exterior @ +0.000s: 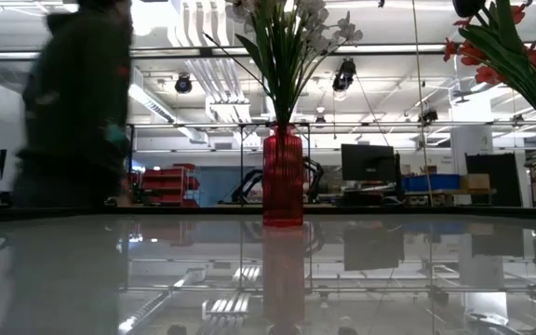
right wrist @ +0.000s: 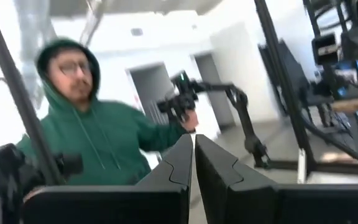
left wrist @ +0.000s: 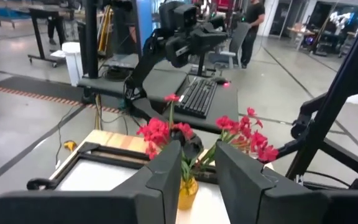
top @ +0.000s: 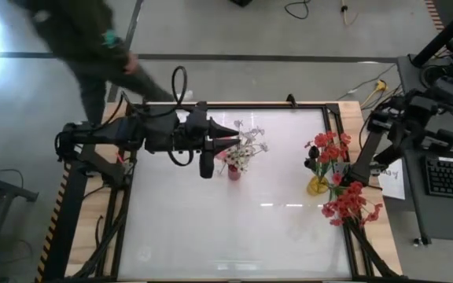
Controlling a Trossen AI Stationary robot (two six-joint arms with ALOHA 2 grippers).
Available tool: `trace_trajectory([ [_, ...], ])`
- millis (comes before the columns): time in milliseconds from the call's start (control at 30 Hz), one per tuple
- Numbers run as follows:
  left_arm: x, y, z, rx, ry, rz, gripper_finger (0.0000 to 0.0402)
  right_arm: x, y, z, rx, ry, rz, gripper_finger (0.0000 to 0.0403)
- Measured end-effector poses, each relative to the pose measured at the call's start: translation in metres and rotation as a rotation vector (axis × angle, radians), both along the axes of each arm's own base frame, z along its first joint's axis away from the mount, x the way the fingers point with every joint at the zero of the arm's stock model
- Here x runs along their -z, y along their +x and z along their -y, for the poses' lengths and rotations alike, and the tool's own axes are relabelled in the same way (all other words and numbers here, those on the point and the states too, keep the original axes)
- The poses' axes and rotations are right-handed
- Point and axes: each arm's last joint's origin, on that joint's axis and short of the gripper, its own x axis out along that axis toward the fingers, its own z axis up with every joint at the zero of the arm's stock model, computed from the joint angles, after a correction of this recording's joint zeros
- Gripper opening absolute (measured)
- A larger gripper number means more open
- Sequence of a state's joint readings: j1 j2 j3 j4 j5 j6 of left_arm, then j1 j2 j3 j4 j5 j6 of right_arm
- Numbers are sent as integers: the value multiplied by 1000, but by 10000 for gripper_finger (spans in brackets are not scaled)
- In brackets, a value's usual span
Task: Sort flowers into vase by color
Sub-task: Return to Home Position
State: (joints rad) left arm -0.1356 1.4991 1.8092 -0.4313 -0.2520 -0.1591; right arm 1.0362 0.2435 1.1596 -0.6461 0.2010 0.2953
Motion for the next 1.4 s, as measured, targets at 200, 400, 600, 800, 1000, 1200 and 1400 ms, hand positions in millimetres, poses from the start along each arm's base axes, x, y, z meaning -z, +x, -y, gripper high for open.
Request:
trace_trajectory([
  [200, -1, -5, -1, -4, -7, -15, 81, 42, -9, 14, -28, 154, 92, 12],
  [400, -3, -14, -2, -27, -5, -13, 81, 46, 0, -7, -123, 129, 131, 12],
  [600, 9, -32, -6, -57, -38, -12, 81, 60, 8, -31, -287, 167, 276, 12],
  [800, 28, -59, -10, -71, -84, 60, 81, 66, 7, -36, -400, 180, 358, 12],
  [1000, 64, -92, -14, -69, -110, 131, 81, 74, 22, -55, -291, 143, 244, 13],
  [1200, 107, -126, -19, -80, -134, 185, 81, 76, 35, -71, -206, 157, 173, 13],
  [1400, 147, -157, -24, -85, -219, 215, 81, 87, 35, -71, -193, 284, 312, 13],
])
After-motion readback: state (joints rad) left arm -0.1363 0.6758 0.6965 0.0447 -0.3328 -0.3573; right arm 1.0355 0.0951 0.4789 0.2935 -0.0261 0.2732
